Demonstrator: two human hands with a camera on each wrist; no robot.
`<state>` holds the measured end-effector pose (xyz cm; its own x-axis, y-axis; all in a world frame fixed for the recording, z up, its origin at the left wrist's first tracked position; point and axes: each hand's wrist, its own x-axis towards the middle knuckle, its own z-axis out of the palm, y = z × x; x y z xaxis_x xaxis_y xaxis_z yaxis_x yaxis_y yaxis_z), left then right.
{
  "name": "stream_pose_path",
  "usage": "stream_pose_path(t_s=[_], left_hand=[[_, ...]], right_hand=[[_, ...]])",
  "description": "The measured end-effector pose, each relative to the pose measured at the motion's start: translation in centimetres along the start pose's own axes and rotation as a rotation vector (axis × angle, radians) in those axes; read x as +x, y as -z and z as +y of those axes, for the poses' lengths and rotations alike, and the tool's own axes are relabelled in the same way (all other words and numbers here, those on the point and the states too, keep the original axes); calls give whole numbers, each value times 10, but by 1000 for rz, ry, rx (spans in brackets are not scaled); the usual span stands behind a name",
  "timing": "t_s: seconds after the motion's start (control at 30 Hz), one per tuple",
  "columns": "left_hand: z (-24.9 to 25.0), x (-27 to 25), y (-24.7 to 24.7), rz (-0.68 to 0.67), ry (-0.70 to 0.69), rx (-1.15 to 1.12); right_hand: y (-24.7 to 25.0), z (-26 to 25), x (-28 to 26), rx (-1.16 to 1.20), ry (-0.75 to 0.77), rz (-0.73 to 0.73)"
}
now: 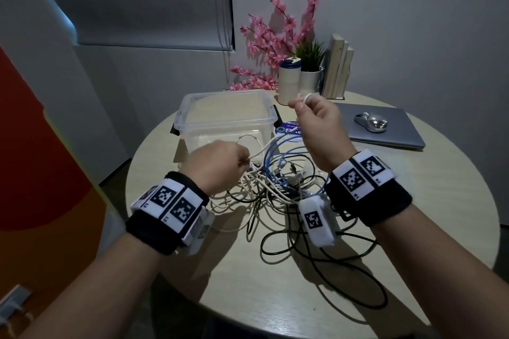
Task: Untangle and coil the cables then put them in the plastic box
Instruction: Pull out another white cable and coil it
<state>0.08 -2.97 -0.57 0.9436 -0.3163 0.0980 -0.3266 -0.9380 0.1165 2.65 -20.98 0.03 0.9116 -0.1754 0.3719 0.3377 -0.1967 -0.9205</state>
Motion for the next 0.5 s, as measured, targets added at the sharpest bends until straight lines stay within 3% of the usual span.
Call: stream_pose_path(t_s=[0.13, 0.23, 0.33, 0.4, 0.5], left_hand=[[-7, 0, 13, 150, 60, 141], [-12, 1, 22, 249, 34, -1], [-19, 4, 26, 474, 5, -215], [-23, 8, 26, 588, 20, -240], [-26, 15, 23, 625, 89, -219]], right_hand=[[4, 5, -2, -443, 72, -69], [5, 8, -5, -579, 43, -243], [3, 10, -8, -464, -68, -418], [2, 9, -11, -341, -92, -523], [3, 3, -15, -91, -157, -652]])
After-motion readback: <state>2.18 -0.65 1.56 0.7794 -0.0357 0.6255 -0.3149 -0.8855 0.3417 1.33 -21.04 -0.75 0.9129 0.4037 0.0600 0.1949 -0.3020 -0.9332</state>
